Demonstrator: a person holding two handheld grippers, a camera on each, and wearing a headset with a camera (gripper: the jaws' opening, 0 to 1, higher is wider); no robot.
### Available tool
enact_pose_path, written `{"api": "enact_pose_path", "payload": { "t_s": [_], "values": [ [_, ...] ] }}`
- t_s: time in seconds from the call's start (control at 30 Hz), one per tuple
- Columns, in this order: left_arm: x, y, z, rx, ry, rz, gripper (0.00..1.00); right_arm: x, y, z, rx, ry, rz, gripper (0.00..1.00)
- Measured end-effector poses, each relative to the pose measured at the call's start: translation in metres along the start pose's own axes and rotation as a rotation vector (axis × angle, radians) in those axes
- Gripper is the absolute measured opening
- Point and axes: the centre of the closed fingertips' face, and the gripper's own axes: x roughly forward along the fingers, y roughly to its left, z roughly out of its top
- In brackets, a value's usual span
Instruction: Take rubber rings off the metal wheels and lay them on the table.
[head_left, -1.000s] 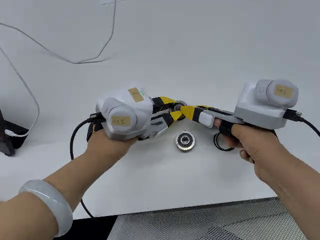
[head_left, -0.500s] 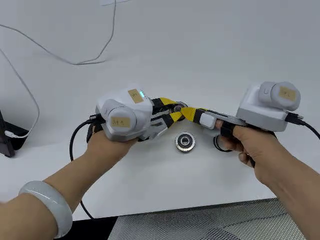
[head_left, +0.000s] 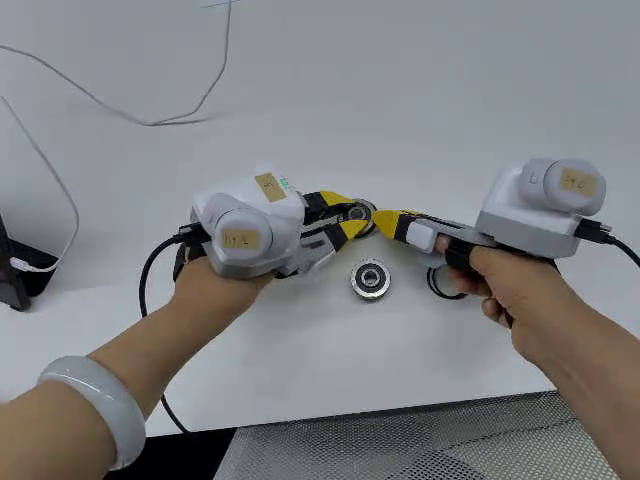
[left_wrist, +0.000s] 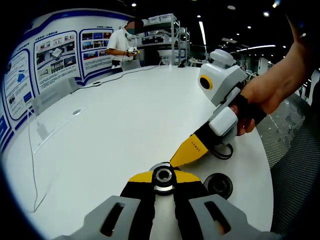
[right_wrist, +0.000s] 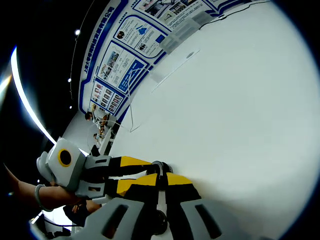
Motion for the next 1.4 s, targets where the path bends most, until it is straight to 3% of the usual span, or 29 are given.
{"api": "enact_pose_path", "payload": {
  "t_s": [0.27, 0.53, 1.23, 1.4],
  "values": [
    [0.0, 0.0, 0.001, 0.0, -0.001, -0.001, 0.13, -0.001, 0.002, 0.002, -0.069, 0.006, -0.023, 0.02],
    [-0.001, -0.001, 0.002, 0.0, -0.003, -0.001, 0.13, 0.0, 0.004, 0.002, -0.086, 0.005, -0.024, 0.02],
    [-0.002, -0.004, 0.004, 0.006, -0.003, -0.007, 0.13, -0.001, 0.029, 0.0, -0.113, 0.03, 0.075, 0.01],
    [-0.002, -0.004, 0.004, 0.007, -0.002, -0.013, 0.14, -0.001, 0.026, 0.001, -0.114, 0.024, 0.069, 0.01]
  ]
}}
